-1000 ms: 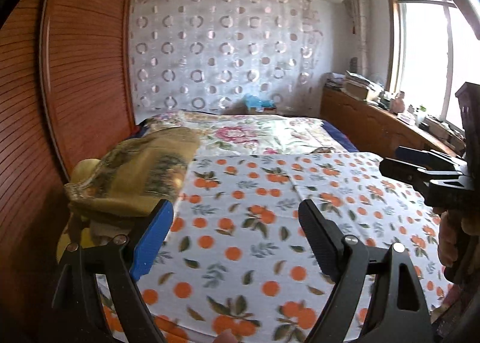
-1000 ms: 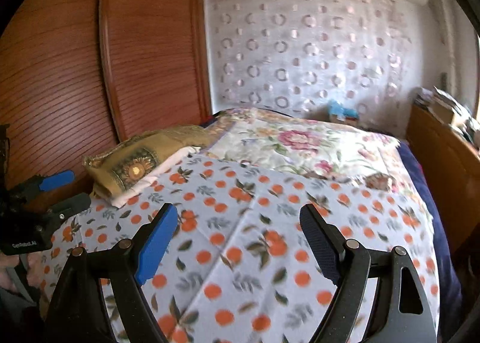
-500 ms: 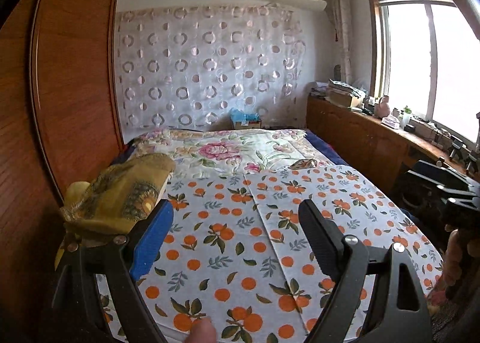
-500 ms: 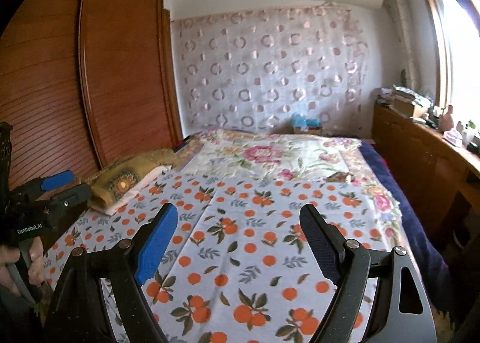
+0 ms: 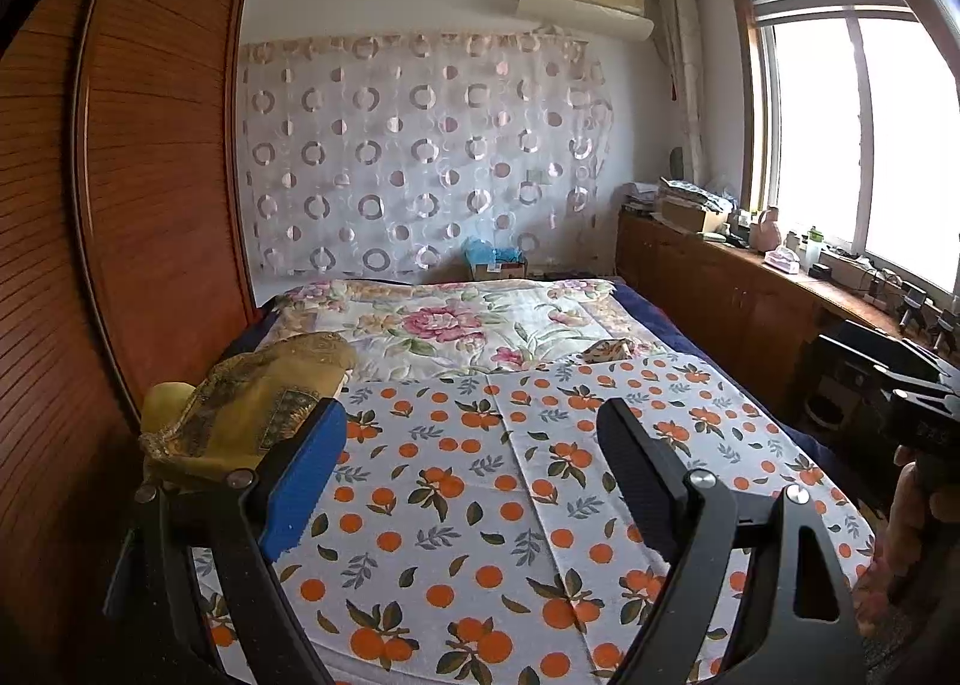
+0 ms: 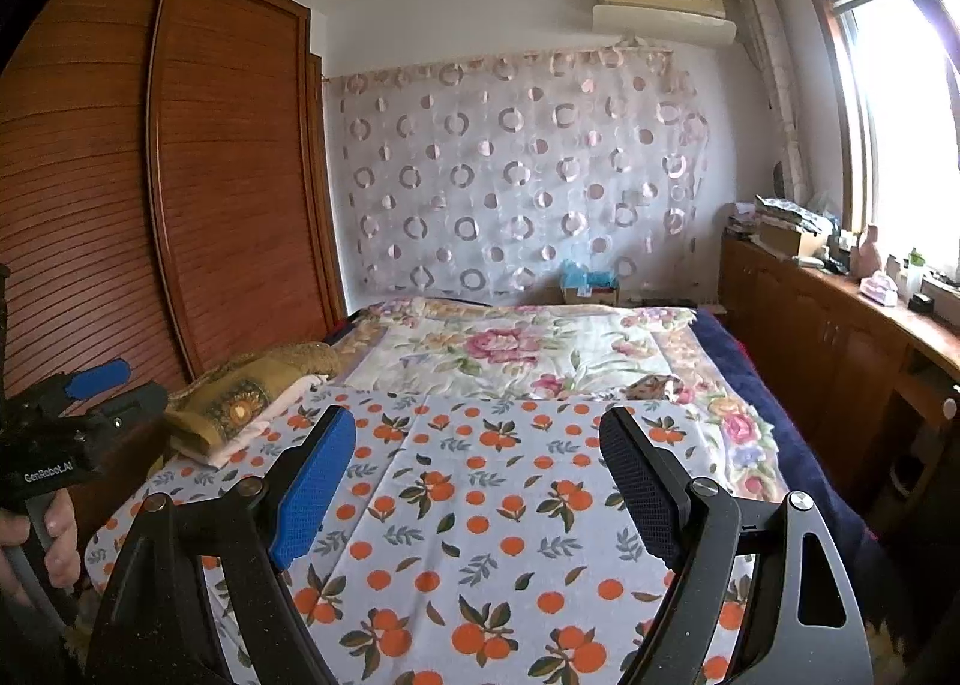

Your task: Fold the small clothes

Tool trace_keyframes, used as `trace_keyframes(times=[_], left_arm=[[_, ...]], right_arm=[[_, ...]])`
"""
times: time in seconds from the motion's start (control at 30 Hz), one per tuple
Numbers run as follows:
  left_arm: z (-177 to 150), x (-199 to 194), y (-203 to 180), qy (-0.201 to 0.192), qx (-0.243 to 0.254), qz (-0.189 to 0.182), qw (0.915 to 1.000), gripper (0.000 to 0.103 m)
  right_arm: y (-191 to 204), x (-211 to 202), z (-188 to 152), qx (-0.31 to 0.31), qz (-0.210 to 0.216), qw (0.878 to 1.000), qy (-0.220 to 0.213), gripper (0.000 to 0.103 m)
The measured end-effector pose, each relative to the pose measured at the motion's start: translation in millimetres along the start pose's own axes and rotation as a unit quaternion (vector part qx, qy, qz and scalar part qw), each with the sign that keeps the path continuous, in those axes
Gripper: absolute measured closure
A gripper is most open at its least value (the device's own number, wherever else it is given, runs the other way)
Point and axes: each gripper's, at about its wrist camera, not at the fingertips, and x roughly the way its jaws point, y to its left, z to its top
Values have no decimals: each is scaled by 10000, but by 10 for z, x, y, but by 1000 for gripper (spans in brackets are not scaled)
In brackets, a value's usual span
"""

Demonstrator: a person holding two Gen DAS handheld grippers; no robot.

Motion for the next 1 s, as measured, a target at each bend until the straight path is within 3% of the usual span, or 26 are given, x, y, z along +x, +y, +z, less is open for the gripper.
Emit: trace_keyframes(times=[1.0], left_arm=[[-4, -29, 37, -45, -23, 27, 10000, 17]], right_arm=[[-394, -11, 89, -44, 64, 9999, 67, 18]])
